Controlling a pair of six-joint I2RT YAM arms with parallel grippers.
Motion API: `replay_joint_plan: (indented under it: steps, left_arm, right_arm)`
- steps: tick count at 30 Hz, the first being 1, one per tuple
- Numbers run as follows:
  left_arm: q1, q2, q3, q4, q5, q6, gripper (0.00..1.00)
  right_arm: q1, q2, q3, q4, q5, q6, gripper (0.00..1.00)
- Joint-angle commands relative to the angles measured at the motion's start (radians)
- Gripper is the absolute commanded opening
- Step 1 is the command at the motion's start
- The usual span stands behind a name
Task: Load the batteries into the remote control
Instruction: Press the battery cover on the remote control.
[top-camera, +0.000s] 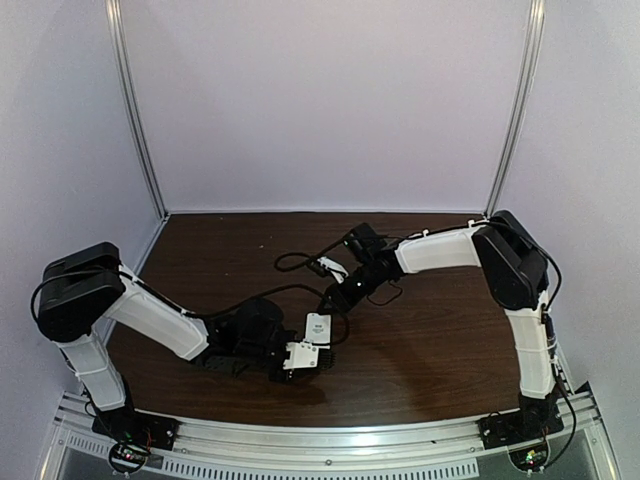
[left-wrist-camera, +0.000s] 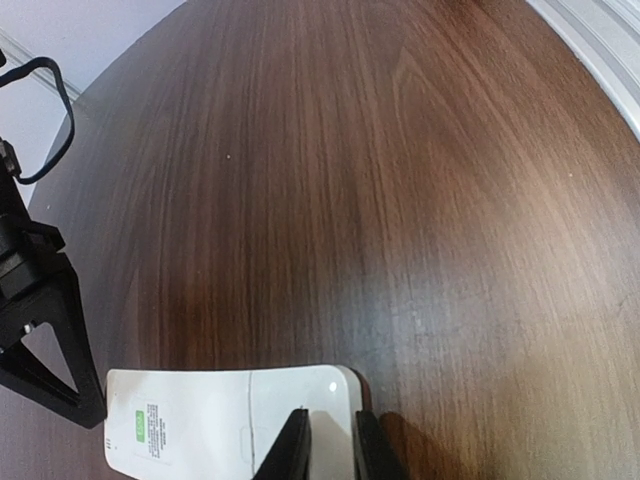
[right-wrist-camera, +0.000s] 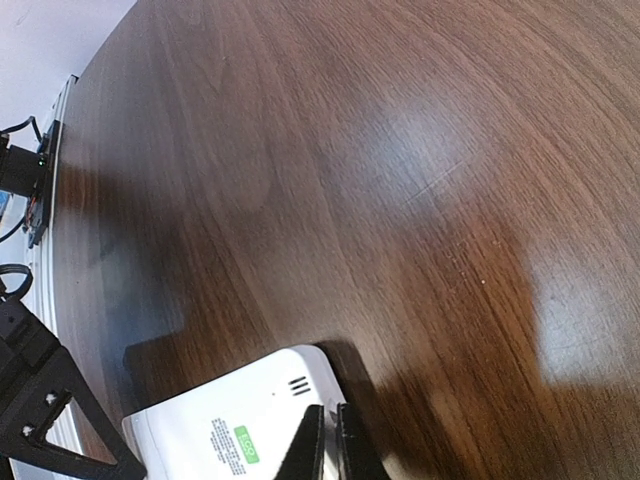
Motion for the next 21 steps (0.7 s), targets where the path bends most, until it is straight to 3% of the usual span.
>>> replay_joint_plan:
  steps: [1,21]
  left_arm:
    - [0.075,0.074,0.029,-0.070,-0.218,0.024,0.18]
    - [0.114,0.122,0.090,-0.107,-0.214,0.010,0.14]
  right_arm:
    - [0.063,0.050,-0.012,-0.135,-0.074,-0.023,0.05]
    - [0.080,0.049,-0.009,-0.172,-0.085,-0.048,0.05]
